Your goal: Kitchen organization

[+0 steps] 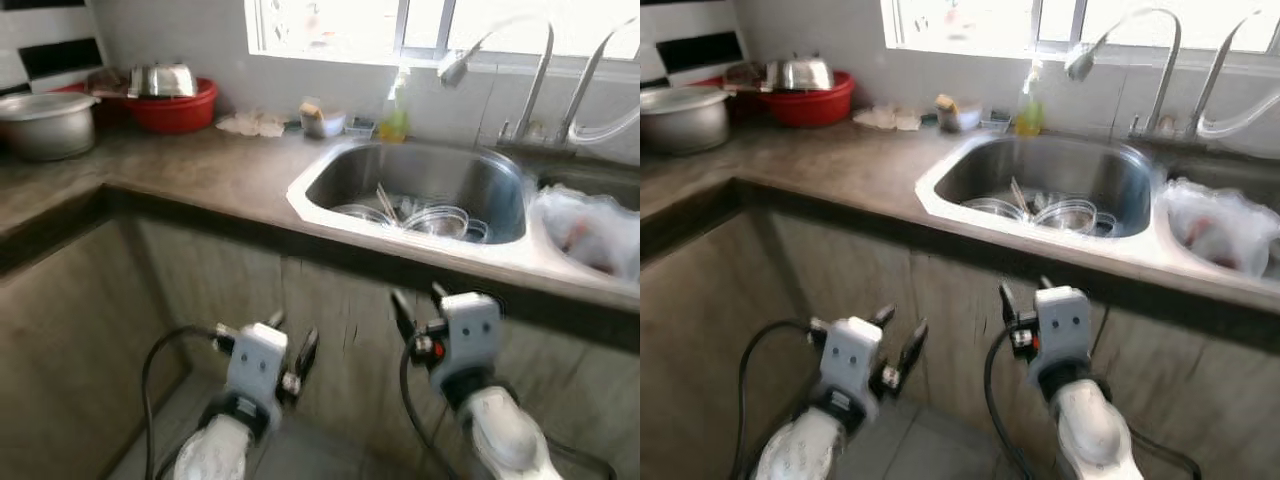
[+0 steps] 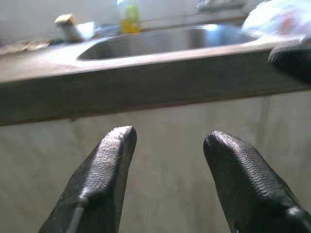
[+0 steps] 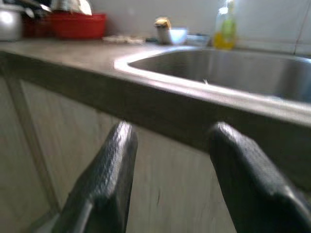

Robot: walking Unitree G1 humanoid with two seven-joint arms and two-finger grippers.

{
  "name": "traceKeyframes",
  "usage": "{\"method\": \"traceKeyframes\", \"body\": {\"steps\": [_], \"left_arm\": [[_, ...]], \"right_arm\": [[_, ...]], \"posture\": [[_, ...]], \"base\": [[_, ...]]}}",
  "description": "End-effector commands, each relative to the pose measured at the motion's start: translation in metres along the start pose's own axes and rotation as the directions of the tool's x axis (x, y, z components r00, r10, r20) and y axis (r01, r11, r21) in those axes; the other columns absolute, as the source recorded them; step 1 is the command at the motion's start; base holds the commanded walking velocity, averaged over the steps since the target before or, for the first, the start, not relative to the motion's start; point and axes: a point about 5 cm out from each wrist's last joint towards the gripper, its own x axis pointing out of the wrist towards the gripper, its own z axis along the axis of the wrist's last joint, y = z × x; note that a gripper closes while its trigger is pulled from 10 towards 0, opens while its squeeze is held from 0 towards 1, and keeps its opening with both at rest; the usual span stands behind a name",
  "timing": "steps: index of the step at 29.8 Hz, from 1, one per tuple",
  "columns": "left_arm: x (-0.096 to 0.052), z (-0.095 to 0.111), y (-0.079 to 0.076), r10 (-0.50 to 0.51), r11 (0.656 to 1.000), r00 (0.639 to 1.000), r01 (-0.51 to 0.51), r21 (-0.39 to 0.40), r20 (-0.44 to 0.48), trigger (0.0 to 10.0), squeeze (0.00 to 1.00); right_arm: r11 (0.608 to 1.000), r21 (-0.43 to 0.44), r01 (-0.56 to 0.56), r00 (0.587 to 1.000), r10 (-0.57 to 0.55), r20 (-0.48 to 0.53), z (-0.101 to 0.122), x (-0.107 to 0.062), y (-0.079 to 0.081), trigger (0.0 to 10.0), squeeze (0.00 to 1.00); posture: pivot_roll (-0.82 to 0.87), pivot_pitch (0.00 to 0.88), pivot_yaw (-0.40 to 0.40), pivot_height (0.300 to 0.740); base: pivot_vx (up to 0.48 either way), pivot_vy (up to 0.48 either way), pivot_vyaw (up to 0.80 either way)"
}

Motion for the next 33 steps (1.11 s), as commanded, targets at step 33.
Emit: {"method": "traceKeyframes", "body": {"steps": [33], "left_arm": [[-0.006,-0.009,-0.012,-0.102,0.993,0.99,0.096,-0.067,-0.097,10.0,0.0]], "right_arm": [[0.998,0.009,-0.059,0.989,0.059,-0.136,-0.028,-0.018,0.019,10.0,0.0]], "posture": [[0.04,0.011,-0.006,0.74]], "base": [[-0.26,0.0,0.0]]}}
